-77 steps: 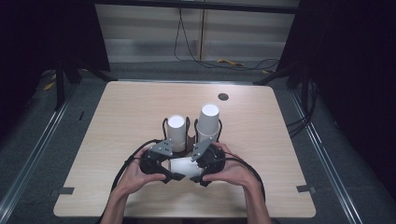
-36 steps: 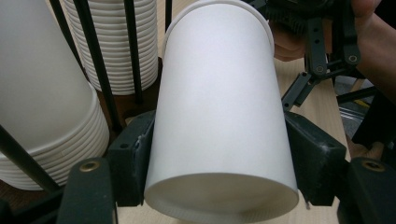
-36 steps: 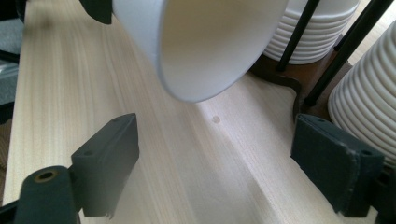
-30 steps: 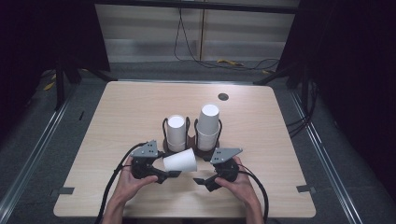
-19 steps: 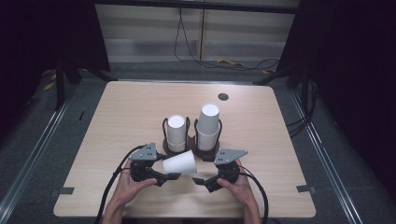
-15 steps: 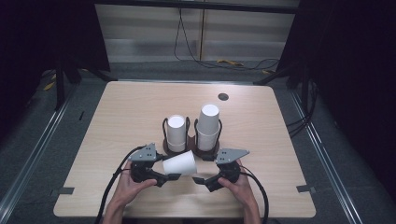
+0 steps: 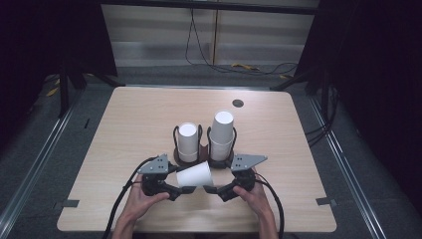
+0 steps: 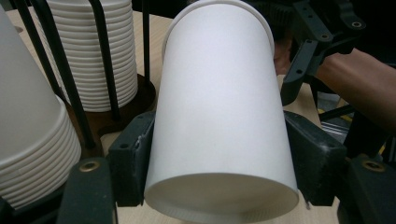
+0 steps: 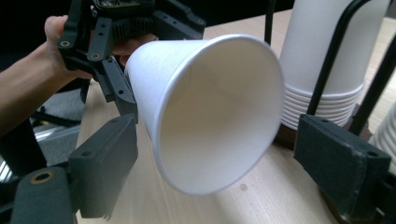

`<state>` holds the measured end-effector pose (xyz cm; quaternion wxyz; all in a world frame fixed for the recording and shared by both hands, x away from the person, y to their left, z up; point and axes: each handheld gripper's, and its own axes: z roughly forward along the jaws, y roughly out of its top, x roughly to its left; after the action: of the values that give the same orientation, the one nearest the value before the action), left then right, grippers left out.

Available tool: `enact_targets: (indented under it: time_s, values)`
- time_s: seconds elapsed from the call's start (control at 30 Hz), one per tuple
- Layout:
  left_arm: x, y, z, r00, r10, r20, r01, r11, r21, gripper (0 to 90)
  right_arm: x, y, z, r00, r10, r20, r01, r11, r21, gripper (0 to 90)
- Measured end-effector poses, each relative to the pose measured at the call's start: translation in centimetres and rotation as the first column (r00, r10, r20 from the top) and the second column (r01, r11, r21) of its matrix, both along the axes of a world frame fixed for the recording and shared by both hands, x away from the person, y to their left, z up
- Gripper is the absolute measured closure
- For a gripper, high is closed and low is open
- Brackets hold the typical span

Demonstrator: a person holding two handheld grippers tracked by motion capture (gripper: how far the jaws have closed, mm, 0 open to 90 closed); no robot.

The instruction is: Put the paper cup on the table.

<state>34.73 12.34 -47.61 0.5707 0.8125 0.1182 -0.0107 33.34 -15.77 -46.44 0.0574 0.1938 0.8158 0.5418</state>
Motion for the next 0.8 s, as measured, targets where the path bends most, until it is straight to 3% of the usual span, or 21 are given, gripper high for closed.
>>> enact_targets:
  time_s: [0.33, 0.7, 0.8]
  values:
    - [0.0, -0.2, 0.1, 0.9997, -0.025, 0.002, 0.025, 0.9996, -0.014, 32.2, 1.3, 0.6, 0.7, 0.9961, 0.078, -0.041, -0.078, 0.997, 0.005, 13.1]
    - [0.1, 0.0, 0.2, 0.9993, -0.036, -0.001, 0.036, 0.9991, -0.023, 32.3, 1.7, 1.2, 0.4, 0.9898, 0.119, -0.077, -0.119, 0.993, 0.016, 15.3]
    - [0.4, -0.1, 0.0, 0.9989, -0.045, -0.015, 0.044, 0.9989, -0.017, 32.3, 1.6, 1.1, 0.5, 0.9906, 0.118, -0.068, -0.118, 0.993, 0.015, 17.2]
